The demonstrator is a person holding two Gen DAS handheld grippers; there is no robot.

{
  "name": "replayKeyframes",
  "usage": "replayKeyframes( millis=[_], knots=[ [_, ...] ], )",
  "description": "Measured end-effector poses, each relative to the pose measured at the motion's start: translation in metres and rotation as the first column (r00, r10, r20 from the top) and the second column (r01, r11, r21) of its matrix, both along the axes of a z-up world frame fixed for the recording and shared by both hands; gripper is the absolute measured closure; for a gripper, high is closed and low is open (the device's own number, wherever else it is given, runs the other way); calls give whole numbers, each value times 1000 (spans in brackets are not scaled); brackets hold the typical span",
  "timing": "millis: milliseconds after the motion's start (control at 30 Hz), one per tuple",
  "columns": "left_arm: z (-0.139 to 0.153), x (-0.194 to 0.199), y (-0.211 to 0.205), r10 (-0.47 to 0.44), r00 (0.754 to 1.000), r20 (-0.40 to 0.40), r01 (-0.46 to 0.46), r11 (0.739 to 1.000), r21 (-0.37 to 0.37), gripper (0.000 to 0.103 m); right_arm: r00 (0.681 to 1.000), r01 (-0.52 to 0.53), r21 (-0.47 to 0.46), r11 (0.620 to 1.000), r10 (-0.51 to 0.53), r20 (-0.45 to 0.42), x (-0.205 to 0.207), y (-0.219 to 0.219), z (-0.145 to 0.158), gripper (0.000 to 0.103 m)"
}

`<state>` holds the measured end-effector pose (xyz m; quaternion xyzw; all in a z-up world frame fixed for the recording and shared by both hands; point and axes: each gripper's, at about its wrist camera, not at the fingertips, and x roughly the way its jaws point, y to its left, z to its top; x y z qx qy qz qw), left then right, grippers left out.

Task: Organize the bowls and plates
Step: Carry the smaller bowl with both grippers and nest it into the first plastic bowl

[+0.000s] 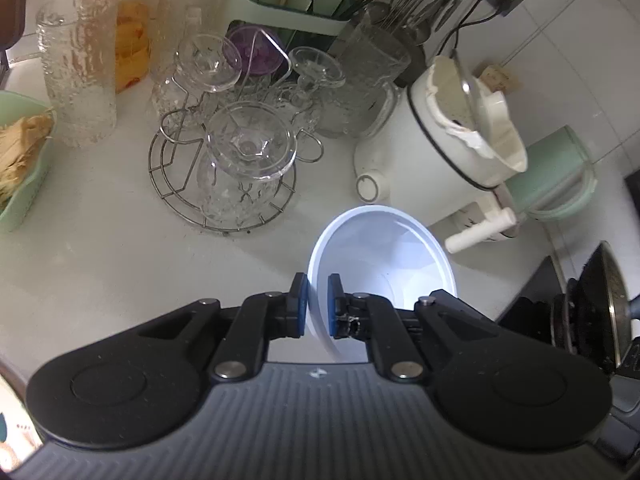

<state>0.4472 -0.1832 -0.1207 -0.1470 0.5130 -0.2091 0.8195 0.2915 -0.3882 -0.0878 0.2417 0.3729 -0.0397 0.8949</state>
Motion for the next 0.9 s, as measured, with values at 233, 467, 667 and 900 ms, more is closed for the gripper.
replayKeyframes(
  millis=[233,467,667,900],
  knots=[
    [27,-28,28,-6,1000,-4,6,999,-35,93,1000,-12,69,998,11,16,-20,5,19,92],
    [40,-42,52,-6,1000,5,6,998,-56,93,998,-43,80,996,40,41,-27,19,38,92],
    [47,-46,78,5,1000,7,-4,996,-90,93,997,-57,83,995,52,57,-24,37,49,91],
    [50,-51,106,-16,1000,7,16,994,-104,93,998,-50,106,993,45,54,-30,60,50,91]
  ],
)
